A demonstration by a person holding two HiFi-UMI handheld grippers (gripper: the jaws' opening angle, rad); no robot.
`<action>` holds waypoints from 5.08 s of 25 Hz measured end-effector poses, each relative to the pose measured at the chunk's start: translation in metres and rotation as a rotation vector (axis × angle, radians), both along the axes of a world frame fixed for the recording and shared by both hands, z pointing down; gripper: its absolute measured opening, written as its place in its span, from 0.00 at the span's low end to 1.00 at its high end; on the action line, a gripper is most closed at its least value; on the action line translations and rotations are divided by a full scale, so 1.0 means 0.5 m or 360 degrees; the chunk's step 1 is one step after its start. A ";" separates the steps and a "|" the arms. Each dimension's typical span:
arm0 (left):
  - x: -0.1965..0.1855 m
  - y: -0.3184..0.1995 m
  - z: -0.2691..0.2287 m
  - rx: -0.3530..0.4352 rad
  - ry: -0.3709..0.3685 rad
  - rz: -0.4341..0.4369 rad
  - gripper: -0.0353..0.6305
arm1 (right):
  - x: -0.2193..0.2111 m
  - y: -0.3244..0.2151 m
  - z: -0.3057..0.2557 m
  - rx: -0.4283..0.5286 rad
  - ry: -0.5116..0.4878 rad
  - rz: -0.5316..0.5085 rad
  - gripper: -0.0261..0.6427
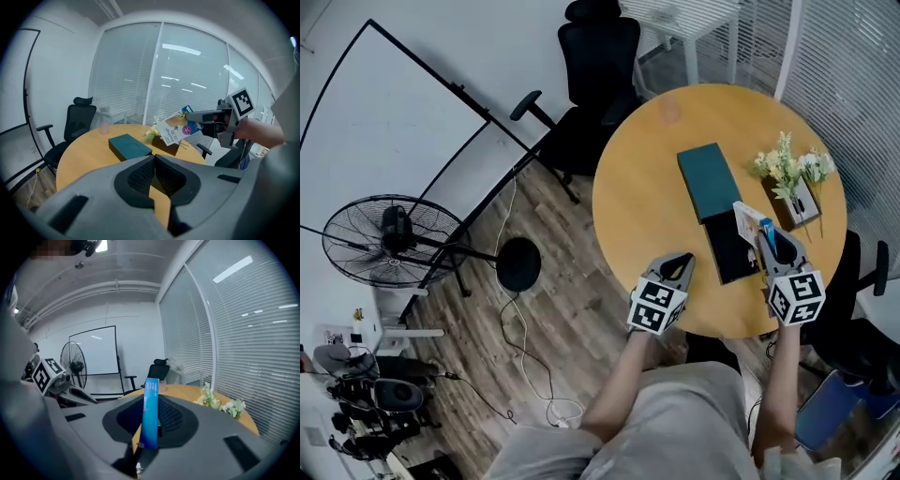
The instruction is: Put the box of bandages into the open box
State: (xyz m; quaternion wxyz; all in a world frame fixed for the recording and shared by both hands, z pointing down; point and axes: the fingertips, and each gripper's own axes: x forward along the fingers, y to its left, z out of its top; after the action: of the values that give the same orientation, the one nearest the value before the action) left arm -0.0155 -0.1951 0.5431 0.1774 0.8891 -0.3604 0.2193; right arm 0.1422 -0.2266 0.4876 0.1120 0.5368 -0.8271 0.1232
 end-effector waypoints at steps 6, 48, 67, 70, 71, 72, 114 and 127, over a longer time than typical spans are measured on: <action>0.036 -0.039 0.010 -0.0012 -0.0005 -0.0018 0.07 | -0.044 -0.030 0.026 0.0024 0.0254 -0.0343 0.14; 0.036 -0.039 0.135 -0.0130 0.0020 -0.0221 0.07 | -0.124 -0.061 0.401 0.0404 0.1656 -0.1503 0.14; 0.012 -0.038 0.164 -0.0192 0.0059 -0.0292 0.07 | -0.129 -0.055 0.465 0.0501 0.1673 -0.1605 0.17; 0.026 -0.037 0.169 -0.0197 0.0051 -0.0261 0.07 | -0.128 -0.050 0.470 0.0490 0.1658 -0.1607 0.17; 0.027 -0.036 0.171 -0.0204 0.0046 -0.0255 0.07 | -0.128 -0.049 0.472 0.0482 0.1653 -0.1612 0.17; 0.027 -0.035 0.174 -0.0211 0.0041 -0.0253 0.07 | -0.127 -0.047 0.474 0.0474 0.1651 -0.1619 0.18; 0.036 -0.008 0.150 -0.0107 -0.0024 -0.0215 0.07 | -0.117 0.012 0.511 0.0219 0.1628 -0.1761 0.29; 0.045 0.002 0.151 -0.0112 -0.0019 -0.0187 0.07 | -0.105 0.021 0.506 0.0169 0.1595 -0.1725 0.33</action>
State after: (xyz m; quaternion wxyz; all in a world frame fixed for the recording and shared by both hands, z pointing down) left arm 0.0072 -0.1939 0.6186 0.2190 0.8583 -0.4050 0.2264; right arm 0.0895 -0.2160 0.7406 0.4953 0.0497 -0.8307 -0.2494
